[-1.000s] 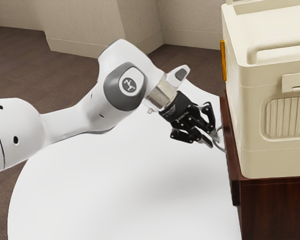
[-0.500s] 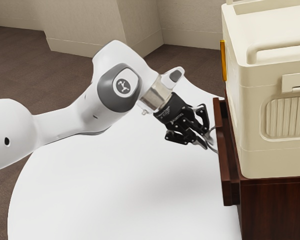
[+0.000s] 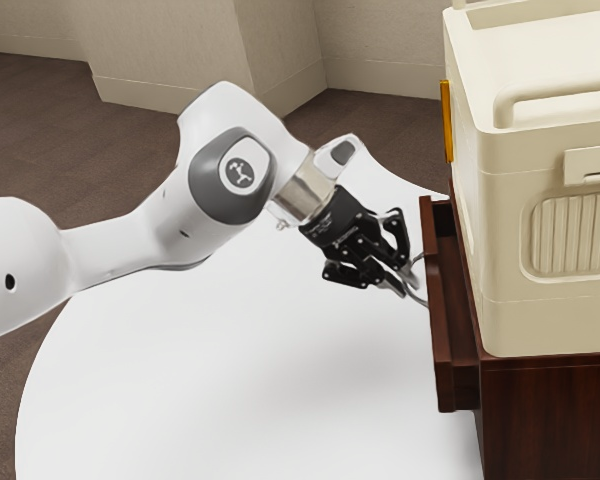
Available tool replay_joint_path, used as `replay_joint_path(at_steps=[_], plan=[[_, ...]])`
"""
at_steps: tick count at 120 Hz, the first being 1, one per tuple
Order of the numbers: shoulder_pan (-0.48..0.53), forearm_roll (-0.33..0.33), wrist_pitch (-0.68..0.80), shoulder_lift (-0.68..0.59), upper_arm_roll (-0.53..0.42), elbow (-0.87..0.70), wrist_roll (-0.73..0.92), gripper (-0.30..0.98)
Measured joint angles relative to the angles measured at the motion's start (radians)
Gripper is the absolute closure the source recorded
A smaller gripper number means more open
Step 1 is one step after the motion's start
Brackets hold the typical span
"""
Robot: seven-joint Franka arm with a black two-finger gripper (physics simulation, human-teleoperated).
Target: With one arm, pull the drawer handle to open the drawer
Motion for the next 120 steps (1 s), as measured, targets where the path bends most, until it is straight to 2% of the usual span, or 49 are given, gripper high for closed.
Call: replay_joint_path(at_steps=[120], plan=[[0.011,0.010,-0.001,-0.108,0.030,-0.130,-0.003,0.73]])
